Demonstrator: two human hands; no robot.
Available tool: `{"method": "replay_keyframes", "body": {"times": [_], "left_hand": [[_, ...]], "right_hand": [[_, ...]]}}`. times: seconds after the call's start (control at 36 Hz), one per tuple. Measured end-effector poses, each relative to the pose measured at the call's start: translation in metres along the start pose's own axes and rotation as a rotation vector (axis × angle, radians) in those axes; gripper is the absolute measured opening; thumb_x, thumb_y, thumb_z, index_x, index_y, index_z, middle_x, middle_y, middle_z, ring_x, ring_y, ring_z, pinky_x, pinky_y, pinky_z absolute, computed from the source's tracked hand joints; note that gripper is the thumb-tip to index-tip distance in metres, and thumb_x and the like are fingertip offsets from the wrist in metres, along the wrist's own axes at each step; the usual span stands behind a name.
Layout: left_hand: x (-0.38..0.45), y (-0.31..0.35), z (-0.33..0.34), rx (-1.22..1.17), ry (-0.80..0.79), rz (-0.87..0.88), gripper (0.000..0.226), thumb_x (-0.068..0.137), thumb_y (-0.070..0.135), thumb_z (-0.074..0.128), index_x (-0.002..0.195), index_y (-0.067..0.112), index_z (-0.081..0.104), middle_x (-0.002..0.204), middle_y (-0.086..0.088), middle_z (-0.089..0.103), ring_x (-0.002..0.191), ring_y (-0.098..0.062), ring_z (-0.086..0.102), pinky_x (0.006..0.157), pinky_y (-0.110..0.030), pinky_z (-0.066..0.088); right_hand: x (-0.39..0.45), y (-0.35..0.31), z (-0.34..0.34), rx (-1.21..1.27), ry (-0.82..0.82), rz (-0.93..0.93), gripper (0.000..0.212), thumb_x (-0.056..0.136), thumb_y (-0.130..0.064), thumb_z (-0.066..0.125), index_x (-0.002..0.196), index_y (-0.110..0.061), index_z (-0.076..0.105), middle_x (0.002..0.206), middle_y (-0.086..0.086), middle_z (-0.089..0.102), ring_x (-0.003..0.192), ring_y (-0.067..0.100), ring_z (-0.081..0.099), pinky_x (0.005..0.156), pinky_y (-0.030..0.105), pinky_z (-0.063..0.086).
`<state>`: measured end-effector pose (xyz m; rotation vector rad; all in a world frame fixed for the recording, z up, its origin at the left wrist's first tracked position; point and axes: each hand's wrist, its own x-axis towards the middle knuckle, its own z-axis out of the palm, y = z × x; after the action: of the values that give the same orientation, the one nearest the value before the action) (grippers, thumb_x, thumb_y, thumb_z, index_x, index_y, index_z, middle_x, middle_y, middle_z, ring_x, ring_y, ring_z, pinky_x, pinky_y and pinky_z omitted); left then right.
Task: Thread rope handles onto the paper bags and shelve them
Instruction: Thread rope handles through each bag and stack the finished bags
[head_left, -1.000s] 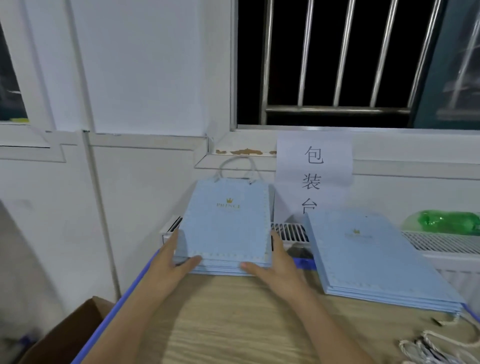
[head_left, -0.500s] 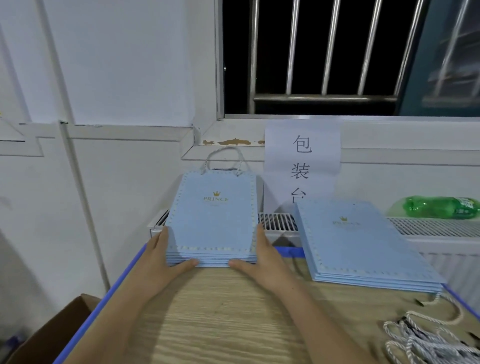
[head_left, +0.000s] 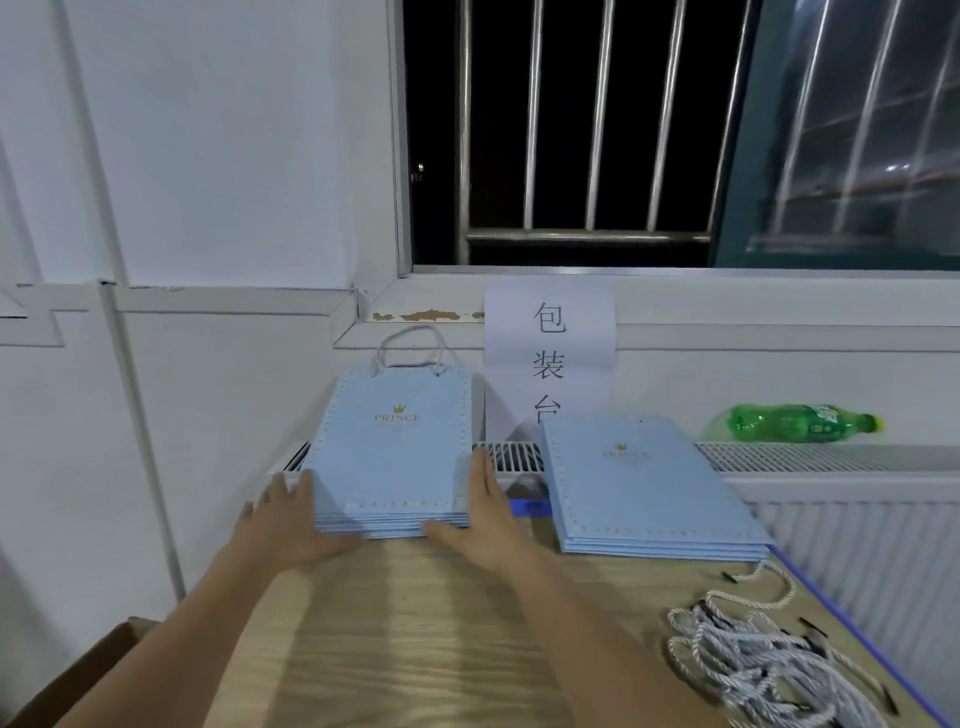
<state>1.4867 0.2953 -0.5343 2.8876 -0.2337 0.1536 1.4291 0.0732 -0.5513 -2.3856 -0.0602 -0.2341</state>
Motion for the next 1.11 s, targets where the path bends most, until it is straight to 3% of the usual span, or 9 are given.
{"method": "replay_keyframes", "body": {"times": [0.22,0.44,0.56,0.64,0.78,0.86,0.92,1.03,1.11], "left_hand": [[-0.016,0.092,-0.013,0.023,0.152,0.262,0.095,0.085,0.067,0.037,0.152,0.012,-0.002,0.158,-0.005,-0.016,0.146,-0.021,-0.015,0.119,-0.039,-0.005],[-0.044,0.217,0.033,-0.346,-0.151,0.384,0.087,0.086,0.06,0.048,0.152,0.019,0.007,0.159,-0.01,-0.003,0.147,-0.027,0.0,0.117,-0.039,0.013],[-0.057,0.243,0.046,-0.38,-0.282,0.281,0.095,0.075,0.069,0.046,0.15,0.022,0.011,0.157,-0.013,0.004,0.144,-0.032,0.009,0.115,-0.043,0.022],[-0.066,0.252,0.049,-0.46,-0.34,0.24,0.09,0.084,0.061,0.051,0.151,0.017,0.009,0.157,-0.014,0.0,0.144,-0.032,0.013,0.112,-0.038,0.024],[-0.071,0.249,0.046,-0.631,-0.376,0.209,0.098,0.076,0.062,0.059,0.152,0.021,0.012,0.157,-0.011,0.01,0.143,-0.028,0.017,0.114,-0.038,0.027],[-0.075,0.247,0.044,-0.686,-0.362,0.214,0.081,0.086,0.048,0.059,0.15,0.019,0.017,0.157,-0.009,0.007,0.145,-0.025,0.012,0.111,-0.036,0.024],[-0.079,0.247,0.044,-0.71,-0.34,0.223,0.075,0.088,0.044,0.058,0.149,0.02,0.02,0.157,-0.009,0.004,0.145,-0.025,0.011,0.111,-0.037,0.022],[-0.085,0.244,0.038,-0.82,-0.285,0.179,0.065,0.091,0.036,0.055,0.146,0.017,0.027,0.155,-0.009,0.011,0.143,-0.023,0.018,0.107,-0.035,0.026],[-0.087,0.239,0.033,-0.892,-0.218,0.107,0.059,0.094,0.031,0.051,0.146,0.012,0.03,0.15,-0.012,0.016,0.128,-0.027,0.038,0.096,-0.03,0.034]], "right_hand": [[-0.036,0.025,-0.088,-0.168,0.227,-0.031,0.062,0.096,-0.037,0.051,0.147,-0.012,0.027,0.158,-0.002,0.011,0.145,0.012,0.007,0.117,0.03,0.016],[-0.097,0.104,-0.16,-0.415,0.4,0.498,0.058,0.095,-0.039,0.046,0.138,-0.001,0.036,0.149,0.013,0.03,0.137,0.03,0.023,0.108,0.037,0.026],[-0.12,0.123,-0.171,-0.383,0.287,0.649,0.077,0.091,-0.055,0.046,0.142,-0.001,0.028,0.151,0.015,0.023,0.139,0.032,0.019,0.11,0.042,0.024],[-0.127,0.126,-0.169,-0.371,0.18,0.658,0.082,0.089,-0.065,0.04,0.147,-0.008,0.028,0.157,0.014,0.011,0.143,0.034,0.01,0.114,0.044,0.016],[-0.122,0.124,-0.164,-0.27,0.214,0.605,0.078,0.079,-0.072,0.031,0.126,-0.016,0.058,0.145,0.014,0.04,0.137,0.031,0.027,0.111,0.041,0.023],[-0.123,0.113,-0.166,-0.188,0.256,0.558,0.051,0.095,-0.052,0.04,0.091,-0.009,0.066,0.094,0.004,0.058,0.113,0.021,0.045,0.105,0.035,0.028],[-0.124,0.109,-0.167,-0.13,0.346,0.529,0.047,0.097,-0.042,0.045,0.065,-0.009,0.052,0.065,-0.003,0.049,0.091,0.019,0.047,0.099,0.034,0.033],[-0.124,0.107,-0.162,0.03,0.55,0.485,0.036,0.091,-0.037,0.057,0.071,-0.01,0.045,0.066,-0.001,0.044,0.076,0.022,0.049,0.075,0.034,0.04],[-0.127,0.096,-0.159,0.22,0.614,0.461,0.032,0.089,-0.03,0.064,0.099,-0.006,0.044,0.083,0.004,0.052,0.073,0.018,0.052,0.059,0.029,0.04]]}}
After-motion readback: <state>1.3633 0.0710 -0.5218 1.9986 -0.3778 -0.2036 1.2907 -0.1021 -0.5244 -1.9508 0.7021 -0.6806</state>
